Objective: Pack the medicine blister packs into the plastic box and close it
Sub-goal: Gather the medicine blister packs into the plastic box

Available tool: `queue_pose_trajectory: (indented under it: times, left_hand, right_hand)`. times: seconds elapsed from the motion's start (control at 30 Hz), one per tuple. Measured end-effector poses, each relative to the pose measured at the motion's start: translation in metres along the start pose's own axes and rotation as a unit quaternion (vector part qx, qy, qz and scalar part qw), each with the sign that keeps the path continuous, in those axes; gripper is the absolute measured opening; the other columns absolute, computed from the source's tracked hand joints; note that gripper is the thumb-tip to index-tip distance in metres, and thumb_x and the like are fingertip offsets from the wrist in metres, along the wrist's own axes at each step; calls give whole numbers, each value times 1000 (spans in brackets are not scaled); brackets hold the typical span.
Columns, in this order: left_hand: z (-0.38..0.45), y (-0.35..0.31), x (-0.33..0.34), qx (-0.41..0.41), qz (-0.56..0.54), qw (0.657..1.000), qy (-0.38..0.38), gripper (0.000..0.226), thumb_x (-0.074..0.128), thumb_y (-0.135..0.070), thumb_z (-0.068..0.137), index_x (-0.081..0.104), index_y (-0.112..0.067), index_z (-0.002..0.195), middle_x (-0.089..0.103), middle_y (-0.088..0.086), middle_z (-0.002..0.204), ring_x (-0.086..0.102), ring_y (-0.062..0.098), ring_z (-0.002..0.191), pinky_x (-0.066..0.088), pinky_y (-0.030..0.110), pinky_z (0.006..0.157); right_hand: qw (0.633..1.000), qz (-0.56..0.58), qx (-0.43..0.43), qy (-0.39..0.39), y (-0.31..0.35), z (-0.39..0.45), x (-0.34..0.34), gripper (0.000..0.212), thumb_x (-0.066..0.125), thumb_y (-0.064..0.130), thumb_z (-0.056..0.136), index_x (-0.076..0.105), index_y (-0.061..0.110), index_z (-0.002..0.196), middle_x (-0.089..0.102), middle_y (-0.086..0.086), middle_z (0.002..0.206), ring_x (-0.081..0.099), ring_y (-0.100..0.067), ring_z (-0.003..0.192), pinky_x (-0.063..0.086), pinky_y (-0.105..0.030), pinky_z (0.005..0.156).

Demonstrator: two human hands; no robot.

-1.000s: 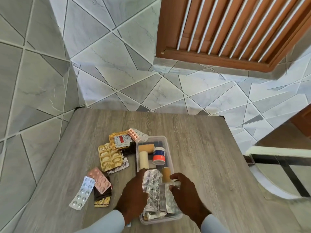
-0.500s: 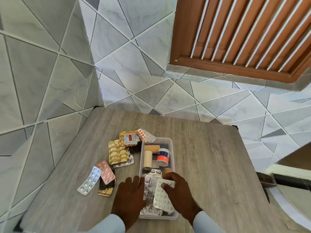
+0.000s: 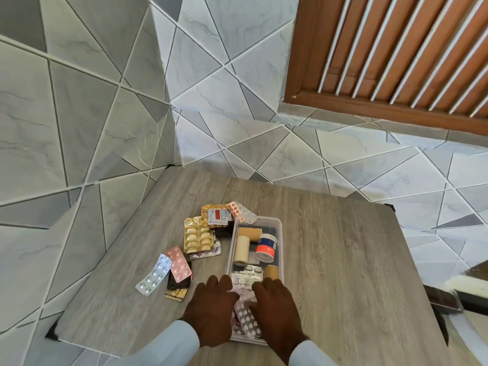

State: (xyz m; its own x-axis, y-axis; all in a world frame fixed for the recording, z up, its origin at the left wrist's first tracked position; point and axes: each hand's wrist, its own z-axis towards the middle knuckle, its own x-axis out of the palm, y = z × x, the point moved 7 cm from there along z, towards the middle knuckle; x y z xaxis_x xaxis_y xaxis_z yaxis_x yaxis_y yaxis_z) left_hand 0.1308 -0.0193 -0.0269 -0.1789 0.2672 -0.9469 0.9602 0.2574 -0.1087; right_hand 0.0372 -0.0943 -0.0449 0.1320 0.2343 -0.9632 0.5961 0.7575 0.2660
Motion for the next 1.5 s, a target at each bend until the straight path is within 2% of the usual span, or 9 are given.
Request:
queue_pose_trajectory:
  times: [0.1,0.27,0.47,0.7,0.87,0.97,1.1,1.23,1.5]
  left_hand:
    - [4,3,-5,2,0,1000,-31,54,55,-38,83,45,-23,134,40,2,137,35,31,123,30,44,100]
    - [13,-6,11,11,62,997,-51,40,59,-28,87,51,-20,126,48,4,132,37,32,122,29,48,100]
    - [12,5,22,33,-4,995,-95,50,84,-40,37,69,-37,84,69,-18,83,64,15,84,54,35,68]
    - [-9,53,0,-72,-227,937,-257,30,60,-17,83,63,-30,110,57,-15,109,41,1,108,35,25,100]
    - [-26,160,26,-305,-356,862,-194,57,74,-25,74,53,-18,127,57,12,121,53,32,115,41,40,100]
    - [-25,203,39,-361,-347,858,-113,69,78,-31,70,48,-16,130,54,15,122,53,35,115,44,41,97]
    - [-4,226,49,-359,-319,874,-72,68,72,-39,75,43,-20,134,49,12,131,48,33,122,43,42,100]
    - [18,229,65,-322,-313,893,-33,56,66,-41,77,45,-22,125,52,10,123,52,32,115,48,41,94]
    - [23,220,83,-297,-401,866,-24,32,64,-48,72,52,-27,92,66,1,97,64,24,91,53,37,78]
  right_hand:
    - [998,21,-4,58,-4,-12,7,42,58,44,81,51,24,118,57,-1,116,54,-24,106,43,-36,90]
    - [995,-4,-20,102,4,-18,16,56,55,52,80,40,27,127,46,-2,131,46,-25,113,41,-38,93]
    - [993,37,19,111,3,-7,19,39,55,39,88,48,20,121,45,-5,131,47,-26,116,43,-37,95]
    - [992,56,-3,114,10,7,15,34,48,40,91,49,21,119,48,-4,128,51,-25,114,42,-36,94]
    - [982,187,4,25,40,41,-15,30,49,36,94,54,23,121,56,5,122,53,-13,110,37,-21,95]
    - [960,269,45,59,69,76,-7,27,58,30,90,59,18,114,62,0,108,54,-10,91,39,-19,80]
    - [927,311,162,132,92,111,43,40,65,33,84,60,10,116,65,-6,105,62,-20,96,49,-27,85]
    - [915,264,243,184,105,125,92,62,61,44,85,45,8,133,50,-11,136,49,-27,125,40,-27,99]
    - [814,428,369,134,105,124,129,39,66,34,63,57,18,98,67,-7,98,67,-22,86,60,-39,75]
